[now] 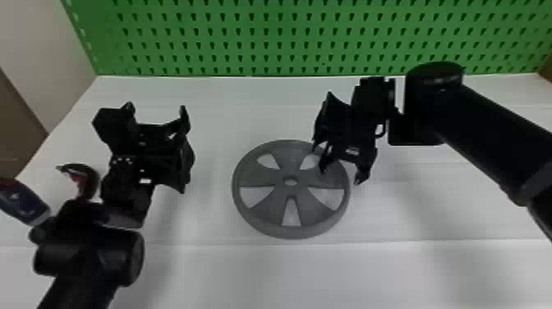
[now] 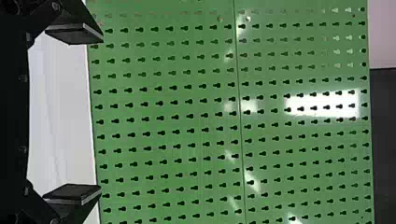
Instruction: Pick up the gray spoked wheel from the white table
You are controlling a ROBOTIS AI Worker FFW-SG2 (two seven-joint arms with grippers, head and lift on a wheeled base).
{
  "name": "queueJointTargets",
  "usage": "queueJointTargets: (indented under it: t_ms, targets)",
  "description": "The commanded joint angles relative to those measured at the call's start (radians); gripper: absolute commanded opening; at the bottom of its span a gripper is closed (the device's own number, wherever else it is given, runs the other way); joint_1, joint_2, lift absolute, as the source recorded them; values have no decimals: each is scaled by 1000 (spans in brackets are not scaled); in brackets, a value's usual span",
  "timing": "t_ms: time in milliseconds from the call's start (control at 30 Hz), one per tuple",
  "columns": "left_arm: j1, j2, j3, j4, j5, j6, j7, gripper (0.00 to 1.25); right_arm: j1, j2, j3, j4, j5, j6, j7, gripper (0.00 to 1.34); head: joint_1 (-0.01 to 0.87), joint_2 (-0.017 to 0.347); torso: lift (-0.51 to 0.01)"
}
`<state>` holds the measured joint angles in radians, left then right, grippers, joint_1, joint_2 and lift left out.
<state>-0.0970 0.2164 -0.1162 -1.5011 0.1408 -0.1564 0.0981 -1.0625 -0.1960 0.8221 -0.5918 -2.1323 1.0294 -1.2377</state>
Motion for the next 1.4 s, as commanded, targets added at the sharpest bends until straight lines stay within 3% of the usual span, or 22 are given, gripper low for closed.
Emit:
queueJointTargets:
  t_ms: [0,133,500,733,1033,1367]
  targets:
    - [0,1,1,-1,2,0,0,1098,3,-2,-37,0,20,3,-28,827,806,44,-98]
    - [0,1,1,-2,2,0,0,1098,-1,0,-46,0,14,5,-75,827,806,44,-98]
    - [0,1,0,-2,2,0,0,1098,9,-3,-15,0,8,3,-75,827,806,44,-98]
    - [0,1,0,-2,2,0,0,1098,50,12,-103,0,107,0,-75,827,806,44,-98]
    - [-3,1,-7,-2,2,0,8,1098,95,24,-164,9,135,-5,-74,827,806,44,-98]
    - [-4,1,-13,-2,2,0,14,1098,107,35,-178,14,172,-20,-74,827,806,44,-98]
